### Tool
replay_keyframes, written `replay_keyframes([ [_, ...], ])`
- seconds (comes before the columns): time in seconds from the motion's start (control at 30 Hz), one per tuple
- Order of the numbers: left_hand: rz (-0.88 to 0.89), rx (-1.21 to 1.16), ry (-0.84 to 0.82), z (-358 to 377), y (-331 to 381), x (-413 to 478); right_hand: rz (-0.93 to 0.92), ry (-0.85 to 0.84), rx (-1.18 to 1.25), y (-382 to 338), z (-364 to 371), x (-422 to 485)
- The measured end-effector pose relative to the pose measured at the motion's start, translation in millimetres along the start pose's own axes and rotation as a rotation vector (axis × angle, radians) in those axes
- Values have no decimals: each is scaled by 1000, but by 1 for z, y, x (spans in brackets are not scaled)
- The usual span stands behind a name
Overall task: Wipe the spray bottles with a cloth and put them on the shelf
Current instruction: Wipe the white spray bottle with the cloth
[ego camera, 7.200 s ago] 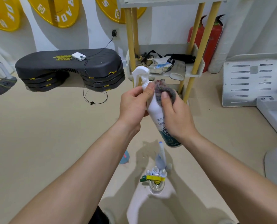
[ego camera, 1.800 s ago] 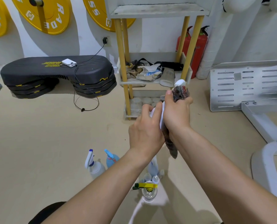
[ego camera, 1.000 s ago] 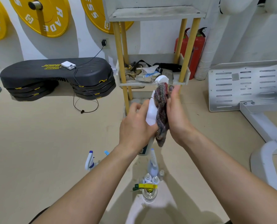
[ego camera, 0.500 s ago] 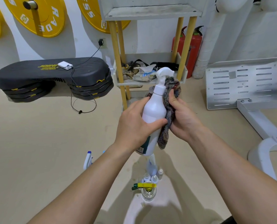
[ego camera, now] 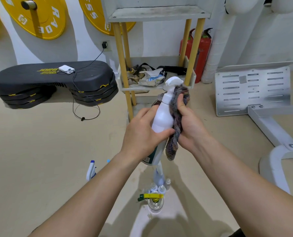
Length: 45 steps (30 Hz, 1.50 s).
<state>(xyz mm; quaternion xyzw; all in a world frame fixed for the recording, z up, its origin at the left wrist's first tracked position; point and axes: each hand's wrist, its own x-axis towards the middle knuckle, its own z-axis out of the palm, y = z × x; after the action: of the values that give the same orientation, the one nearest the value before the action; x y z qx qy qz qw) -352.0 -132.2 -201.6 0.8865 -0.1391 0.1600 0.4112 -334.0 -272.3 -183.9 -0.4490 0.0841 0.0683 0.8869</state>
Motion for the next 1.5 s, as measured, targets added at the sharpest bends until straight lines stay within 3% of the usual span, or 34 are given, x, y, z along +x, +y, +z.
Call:
replay_keyframes([
  [0.23, -17, -213, -110, -8, -7, 3, 149, -193, 114, -5, -13, -4],
  [0.37, -51, -283, -123, -11, -5, 2, 134, -155, 57, -2, -11, -1],
  [0.53, -9, 122, 12, -3, -4, 0, -1, 82, 65, 12, 8, 2],
  [0.63, 43, 418, 50, 5, -4, -3, -112, 201, -81, 19, 15, -5],
  [0.83, 146, 530, 100, 21, -6, -8, -317, 370, -456, 22, 10, -8],
  [0.97, 53, 384, 5, 16, -8, -1, -220, 311, -387, 16, 5, -4],
  [1.1, -57, -95, -56, 6, -11, 4, -124, 195, -318, 15, 0, -2],
  [1.27, -260, -570, -69, 1, -10, 9, -179, 100, -446, 22, 6, -7],
  [1.4, -319, -764, -14, -5, -5, 14, -198, 84, -538, 30, 10, -15],
  [1.5, -371, -893, 10, -8, -5, 19, -322, 86, -770, 34, 13, -24],
])
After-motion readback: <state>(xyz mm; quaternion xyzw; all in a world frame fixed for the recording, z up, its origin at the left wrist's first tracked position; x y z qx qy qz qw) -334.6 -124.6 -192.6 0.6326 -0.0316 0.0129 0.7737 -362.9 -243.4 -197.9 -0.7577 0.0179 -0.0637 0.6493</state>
